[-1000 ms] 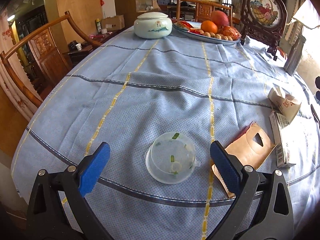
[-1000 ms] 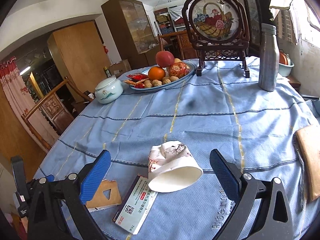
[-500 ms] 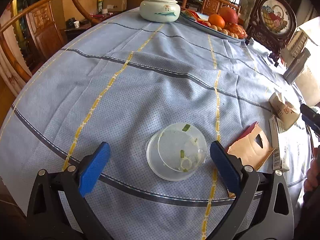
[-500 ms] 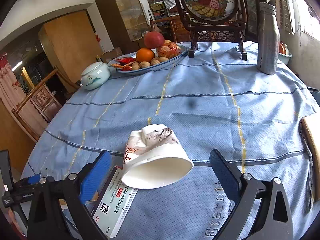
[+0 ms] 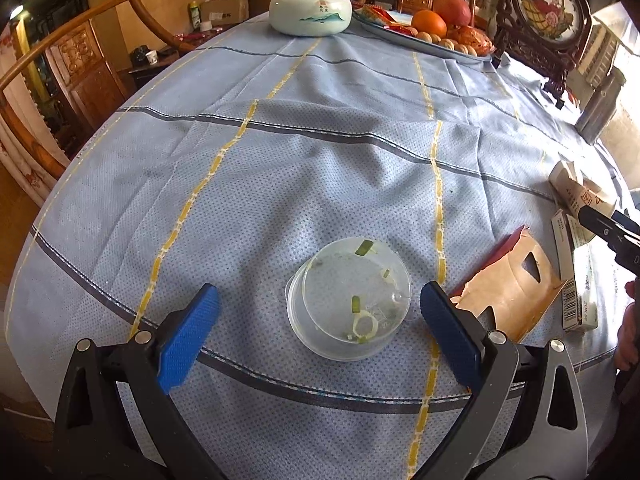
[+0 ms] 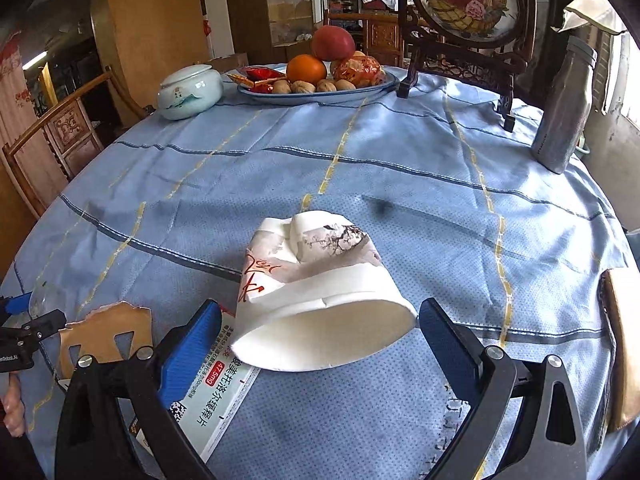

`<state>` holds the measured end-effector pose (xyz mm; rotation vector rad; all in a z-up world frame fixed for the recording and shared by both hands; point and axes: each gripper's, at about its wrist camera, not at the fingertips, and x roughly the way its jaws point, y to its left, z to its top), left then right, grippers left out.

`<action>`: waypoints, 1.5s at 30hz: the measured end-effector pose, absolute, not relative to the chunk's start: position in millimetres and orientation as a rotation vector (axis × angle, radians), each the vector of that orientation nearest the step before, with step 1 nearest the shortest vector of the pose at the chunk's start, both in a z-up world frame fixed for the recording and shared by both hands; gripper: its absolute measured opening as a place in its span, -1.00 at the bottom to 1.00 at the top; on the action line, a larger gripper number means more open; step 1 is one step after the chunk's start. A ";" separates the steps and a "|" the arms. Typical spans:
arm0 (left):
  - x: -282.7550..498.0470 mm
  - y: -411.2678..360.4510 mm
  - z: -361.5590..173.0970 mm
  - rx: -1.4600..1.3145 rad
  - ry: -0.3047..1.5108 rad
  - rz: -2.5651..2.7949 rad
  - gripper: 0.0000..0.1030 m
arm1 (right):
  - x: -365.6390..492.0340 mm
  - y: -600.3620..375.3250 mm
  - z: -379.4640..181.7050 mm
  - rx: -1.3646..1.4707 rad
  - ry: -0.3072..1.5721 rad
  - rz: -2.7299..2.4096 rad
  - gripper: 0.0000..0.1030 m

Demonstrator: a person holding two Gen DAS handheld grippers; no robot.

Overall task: Collect trash
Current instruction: 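Reach the right gripper to the white paper cup and grasp it, then grasp the clear round plastic lid with the left gripper while the right gripper holds the cup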

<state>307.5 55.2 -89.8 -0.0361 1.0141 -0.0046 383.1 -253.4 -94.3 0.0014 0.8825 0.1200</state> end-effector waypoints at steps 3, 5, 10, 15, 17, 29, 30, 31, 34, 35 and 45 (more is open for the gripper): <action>308.3 53.6 -90.7 -0.021 1.020 0.001 0.87 | 384.9 -256.4 -95.7 0.026 0.889 0.127 0.90; 308.5 52.8 -91.1 -0.017 1.021 0.002 0.87 | 385.3 -258.0 -96.2 0.041 0.887 0.128 0.90; 309.1 52.3 -91.1 -0.014 1.023 0.003 0.87 | 387.8 -261.3 -98.7 0.059 0.900 0.125 0.90; 309.0 52.8 -91.2 -0.014 1.023 0.003 0.87 | 382.5 -267.1 -91.3 0.075 0.859 0.106 0.56; 309.1 52.9 -91.1 -0.016 1.023 0.003 0.87 | 376.7 -267.0 -83.9 0.056 0.819 0.089 0.55; 302.6 58.0 -83.4 -0.062 0.958 0.013 0.73 | 373.6 -267.2 -78.4 0.075 0.818 0.116 0.57; 301.5 56.5 -82.2 -0.056 0.950 0.015 0.64 | 373.2 -267.2 -78.2 0.076 0.817 0.116 0.57; 300.9 54.1 -82.0 -0.044 0.947 0.015 0.44 | 372.9 -267.1 -78.3 0.076 0.817 0.116 0.57; 299.4 44.0 -82.5 0.010 0.943 0.003 0.08 | 373.1 -266.9 -78.5 0.073 0.819 0.115 0.57; 298.2 41.1 -81.5 0.029 0.933 0.010 0.07 | 373.1 -267.0 -78.5 0.074 0.821 0.115 0.57; 288.8 35.6 -72.0 0.064 0.838 0.027 0.05 | 368.0 -269.7 -70.4 0.076 0.780 0.108 0.56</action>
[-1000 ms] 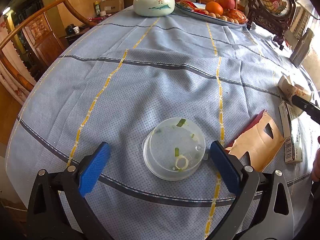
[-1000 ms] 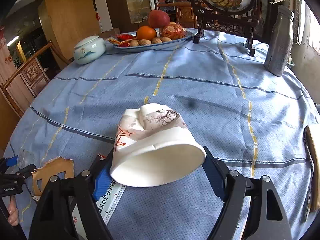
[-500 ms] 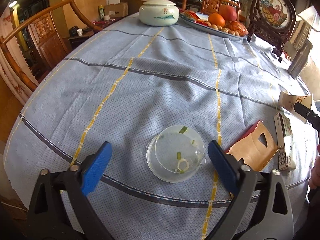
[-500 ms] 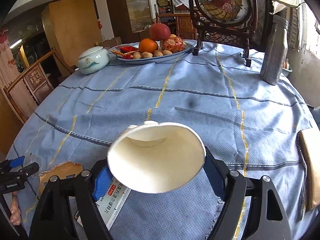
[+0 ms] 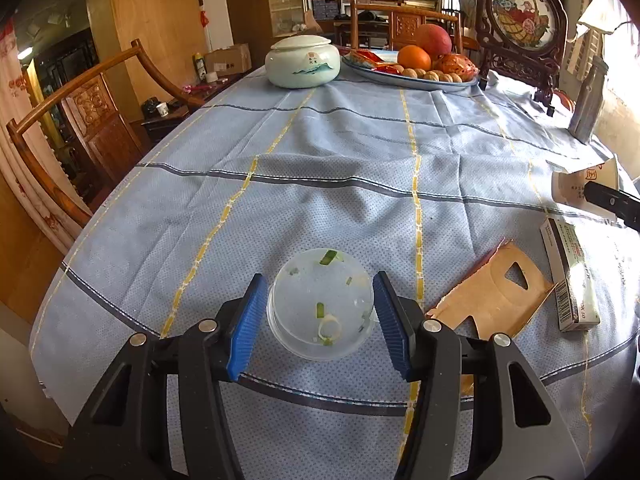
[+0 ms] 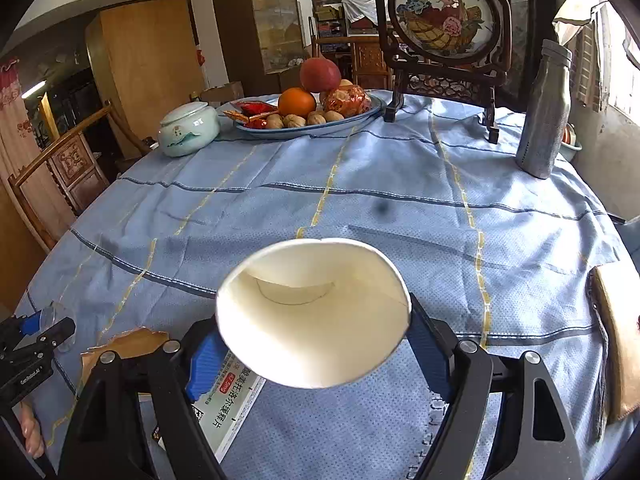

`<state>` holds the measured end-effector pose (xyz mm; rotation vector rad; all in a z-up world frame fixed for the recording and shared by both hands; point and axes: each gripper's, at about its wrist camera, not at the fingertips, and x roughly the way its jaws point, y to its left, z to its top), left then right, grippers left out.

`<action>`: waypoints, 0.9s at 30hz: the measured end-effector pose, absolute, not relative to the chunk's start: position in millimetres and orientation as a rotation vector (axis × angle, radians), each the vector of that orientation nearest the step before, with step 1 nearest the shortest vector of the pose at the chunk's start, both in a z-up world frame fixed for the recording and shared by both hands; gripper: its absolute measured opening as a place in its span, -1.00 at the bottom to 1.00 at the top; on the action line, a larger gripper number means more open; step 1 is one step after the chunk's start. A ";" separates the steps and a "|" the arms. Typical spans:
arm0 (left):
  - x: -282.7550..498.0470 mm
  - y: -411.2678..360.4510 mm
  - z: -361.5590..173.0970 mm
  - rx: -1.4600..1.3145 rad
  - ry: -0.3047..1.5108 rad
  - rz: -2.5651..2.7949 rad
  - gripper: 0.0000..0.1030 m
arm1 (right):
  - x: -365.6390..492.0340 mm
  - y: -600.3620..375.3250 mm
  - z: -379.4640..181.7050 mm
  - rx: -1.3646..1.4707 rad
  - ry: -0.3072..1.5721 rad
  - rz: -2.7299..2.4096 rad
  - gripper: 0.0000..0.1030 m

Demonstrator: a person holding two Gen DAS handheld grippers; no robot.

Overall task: Collect trash
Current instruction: 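Grasp the clear round plastic lid with the left gripper while the right gripper holds the cup, then carry lid and paper cup toward the red wastebasket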

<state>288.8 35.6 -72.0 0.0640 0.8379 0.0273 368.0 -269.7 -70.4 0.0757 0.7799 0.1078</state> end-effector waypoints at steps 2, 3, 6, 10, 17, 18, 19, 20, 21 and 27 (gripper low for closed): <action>288.5 36.5 -70.9 0.055 0.834 0.025 0.05 | 367.9 -271.0 -69.6 0.083 0.779 0.108 0.55; 288.4 37.1 -70.3 0.051 0.832 0.025 0.05 | 367.2 -271.7 -68.5 0.085 0.775 0.108 0.55; 286.9 40.2 -68.0 0.033 0.824 0.022 0.05 | 364.0 -272.2 -64.5 0.088 0.758 0.109 0.55; 283.9 47.1 -64.3 -0.010 0.807 0.025 0.05 | 358.8 -274.9 -58.9 0.096 0.731 0.105 0.55; 272.3 65.3 -53.3 -0.125 0.812 0.016 0.05 | 353.7 -278.8 -51.7 0.119 0.706 0.116 0.55; 269.6 66.1 -49.5 -0.121 0.801 0.027 0.05 | 352.2 -278.7 -50.1 0.121 0.699 0.120 0.54; 266.3 67.1 -45.3 -0.115 0.788 0.037 0.05 | 350.8 -278.3 -48.6 0.122 0.693 0.124 0.55; 262.0 68.4 -39.8 -0.110 0.776 0.045 0.05 | 349.0 -277.2 -47.4 0.121 0.687 0.127 0.54; 258.7 69.6 -36.1 -0.107 0.767 0.050 0.05 | 347.5 -276.7 -46.1 0.119 0.680 0.129 0.54; 237.6 80.1 -13.4 -0.104 0.726 0.079 0.05 | 333.8 -276.3 -33.3 0.125 0.621 0.145 0.54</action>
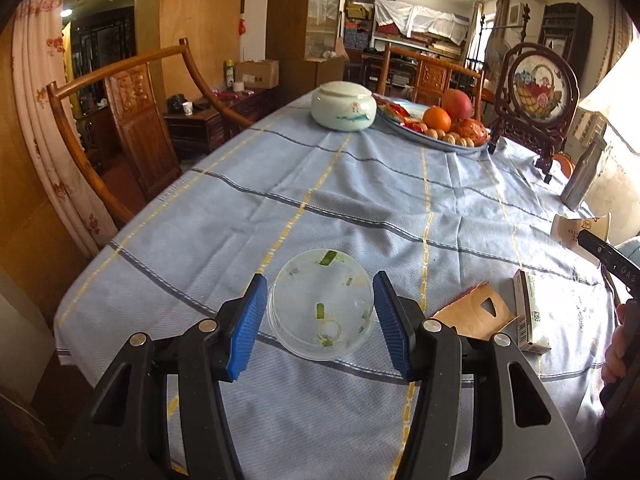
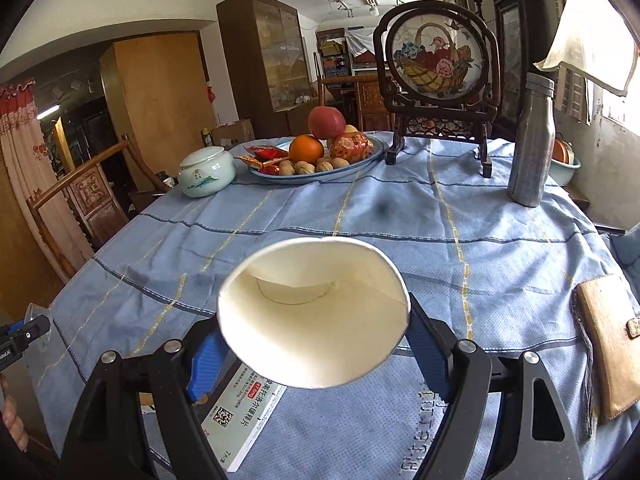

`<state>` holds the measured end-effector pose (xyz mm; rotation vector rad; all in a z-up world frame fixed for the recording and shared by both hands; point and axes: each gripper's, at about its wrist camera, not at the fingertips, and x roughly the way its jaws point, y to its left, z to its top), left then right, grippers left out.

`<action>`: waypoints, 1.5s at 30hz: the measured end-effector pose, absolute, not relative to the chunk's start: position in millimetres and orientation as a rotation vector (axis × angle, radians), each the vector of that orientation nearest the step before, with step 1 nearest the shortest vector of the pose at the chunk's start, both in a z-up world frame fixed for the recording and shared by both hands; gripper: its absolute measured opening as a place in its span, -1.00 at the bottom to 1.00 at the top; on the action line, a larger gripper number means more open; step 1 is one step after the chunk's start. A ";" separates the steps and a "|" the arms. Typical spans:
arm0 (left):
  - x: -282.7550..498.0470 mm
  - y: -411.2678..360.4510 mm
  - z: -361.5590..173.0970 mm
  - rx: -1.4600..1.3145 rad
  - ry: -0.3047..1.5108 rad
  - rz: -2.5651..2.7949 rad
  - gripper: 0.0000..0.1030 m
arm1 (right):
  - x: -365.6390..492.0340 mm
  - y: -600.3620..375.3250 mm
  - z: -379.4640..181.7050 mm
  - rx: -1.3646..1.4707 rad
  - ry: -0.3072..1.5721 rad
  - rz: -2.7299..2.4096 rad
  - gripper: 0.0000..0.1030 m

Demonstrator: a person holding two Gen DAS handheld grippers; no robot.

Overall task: Collect trash
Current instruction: 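Carry lid and paper cup toward the red wastebasket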

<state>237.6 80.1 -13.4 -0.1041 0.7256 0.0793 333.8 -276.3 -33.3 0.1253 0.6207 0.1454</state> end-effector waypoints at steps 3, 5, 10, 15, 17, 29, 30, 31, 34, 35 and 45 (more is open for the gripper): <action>225.2 86.6 -2.7 -0.095 0.705 0.093 0.05 | 322.3 -276.2 -25.2 0.141 0.592 0.159 0.54; 216.7 92.3 4.3 -0.087 0.688 0.106 0.05 | 313.8 -275.0 -20.9 0.150 0.577 0.167 0.54; 196.0 108.0 15.3 -0.082 0.650 0.120 0.05 | 288.6 -261.9 -5.4 0.151 0.542 0.195 0.54; 174.4 127.7 19.0 -0.090 0.626 0.141 0.05 | 260.7 -241.1 15.2 0.132 0.493 0.227 0.54; 165.6 136.4 19.0 -0.095 0.621 0.152 0.05 | 250.8 -231.1 22.2 0.127 0.478 0.247 0.54; 82.5 209.9 -7.8 -0.099 0.633 0.249 0.05 | 189.3 -142.6 40.7 0.110 0.438 0.443 0.54; 76.0 217.2 -11.8 -0.104 0.642 0.252 0.05 | 184.4 -133.4 41.2 0.106 0.436 0.460 0.54; 69.6 225.7 -18.2 -0.112 0.655 0.255 0.05 | 180.4 -123.9 41.7 0.100 0.435 0.476 0.54; 56.5 244.1 -38.7 -0.128 0.698 0.261 0.05 | 169.9 -96.2 41.9 0.085 0.443 0.525 0.54; 53.0 248.8 -46.9 -0.135 0.716 0.262 0.05 | 167.3 -86.2 41.5 0.078 0.450 0.544 0.54; 51.7 284.6 -114.7 -0.165 0.874 0.308 0.63 | 140.1 9.6 28.0 -0.017 0.524 0.683 0.54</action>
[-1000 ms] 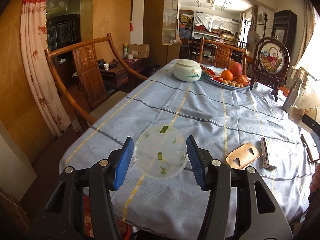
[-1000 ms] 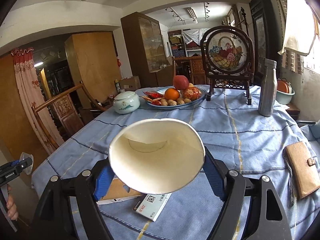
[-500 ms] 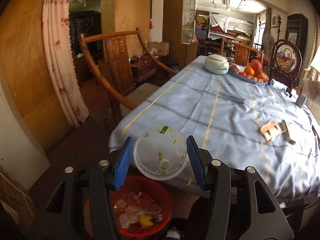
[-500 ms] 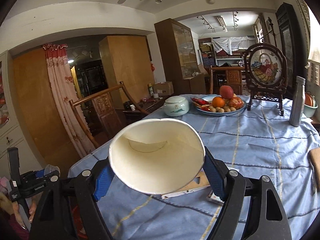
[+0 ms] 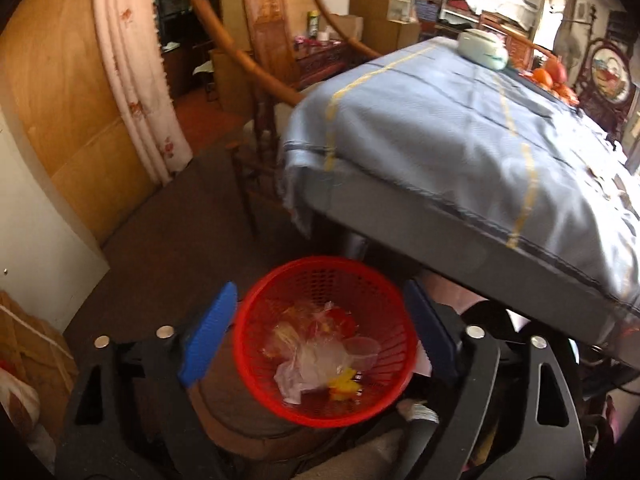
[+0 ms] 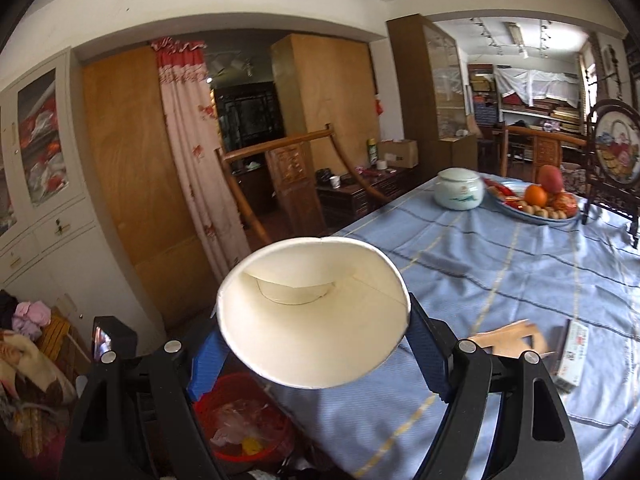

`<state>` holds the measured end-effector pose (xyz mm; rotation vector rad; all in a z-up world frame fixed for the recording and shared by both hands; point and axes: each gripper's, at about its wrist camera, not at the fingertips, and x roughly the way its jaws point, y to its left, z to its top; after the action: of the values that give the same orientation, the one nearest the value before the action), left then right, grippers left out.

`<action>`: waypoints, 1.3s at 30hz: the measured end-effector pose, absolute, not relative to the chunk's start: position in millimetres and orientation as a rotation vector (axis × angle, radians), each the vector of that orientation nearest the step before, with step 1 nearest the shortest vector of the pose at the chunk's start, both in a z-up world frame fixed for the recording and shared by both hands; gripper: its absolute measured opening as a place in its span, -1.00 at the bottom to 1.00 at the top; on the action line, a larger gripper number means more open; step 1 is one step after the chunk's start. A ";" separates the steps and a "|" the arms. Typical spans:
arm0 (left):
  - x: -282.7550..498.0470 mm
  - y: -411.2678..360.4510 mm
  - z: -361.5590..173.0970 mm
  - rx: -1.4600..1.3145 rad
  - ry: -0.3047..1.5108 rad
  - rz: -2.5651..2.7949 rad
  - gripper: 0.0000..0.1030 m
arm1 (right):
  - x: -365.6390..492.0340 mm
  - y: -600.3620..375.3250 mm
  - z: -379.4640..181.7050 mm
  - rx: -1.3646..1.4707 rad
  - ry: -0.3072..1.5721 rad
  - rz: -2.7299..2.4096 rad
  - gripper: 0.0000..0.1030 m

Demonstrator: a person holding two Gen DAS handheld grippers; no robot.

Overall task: Collect trash
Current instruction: 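Carry lid and paper cup toward the red wastebasket, then open both grippers over the red wastebasket to drop lid and cup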

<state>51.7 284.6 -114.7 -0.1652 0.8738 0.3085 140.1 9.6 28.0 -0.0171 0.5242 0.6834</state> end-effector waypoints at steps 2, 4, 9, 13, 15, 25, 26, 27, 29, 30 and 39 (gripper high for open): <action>48.9 292.8 -113.9 -0.178 0.864 0.339 0.68 | 137.0 22.1 23.8 -0.029 0.541 0.703 0.54; 43.1 301.8 -109.0 -0.194 0.839 0.372 0.73 | 133.8 34.8 19.5 -0.040 0.558 0.722 0.54; 31.3 322.2 -97.6 -0.208 0.785 0.449 0.80 | 128.2 62.8 5.7 -0.074 0.607 0.768 0.54; 21.4 338.9 -92.7 -0.224 0.755 0.486 0.82 | 126.0 89.0 -10.7 -0.107 0.654 0.817 0.54; 21.3 345.8 -90.7 -0.227 0.744 0.509 0.82 | 125.0 102.3 -19.1 -0.123 0.675 0.840 0.54; 13.2 367.3 -90.0 -0.240 0.725 0.564 0.83 | 130.5 163.4 -62.3 -0.191 0.810 0.917 0.70; 12.4 368.0 -90.3 -0.241 0.724 0.565 0.83 | 134.2 162.0 -63.7 -0.184 0.819 0.915 0.72; 11.9 368.8 -90.3 -0.244 0.724 0.563 0.83 | 135.1 161.6 -64.9 -0.178 0.824 0.915 0.73; 11.6 369.3 -90.4 -0.248 0.721 0.561 0.83 | 137.3 158.2 -64.7 -0.170 0.823 0.910 0.73; 11.3 369.4 -90.3 -0.248 0.720 0.560 0.83 | 138.3 155.7 -64.1 -0.169 0.817 0.904 0.74; 11.9 358.1 -76.9 -0.228 0.702 0.545 0.83 | 138.4 120.0 -47.1 -0.115 0.756 0.860 0.77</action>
<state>11.9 358.1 -76.9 -0.2276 0.7018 0.5450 138.4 120.0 -47.1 -0.1151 0.7556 0.8605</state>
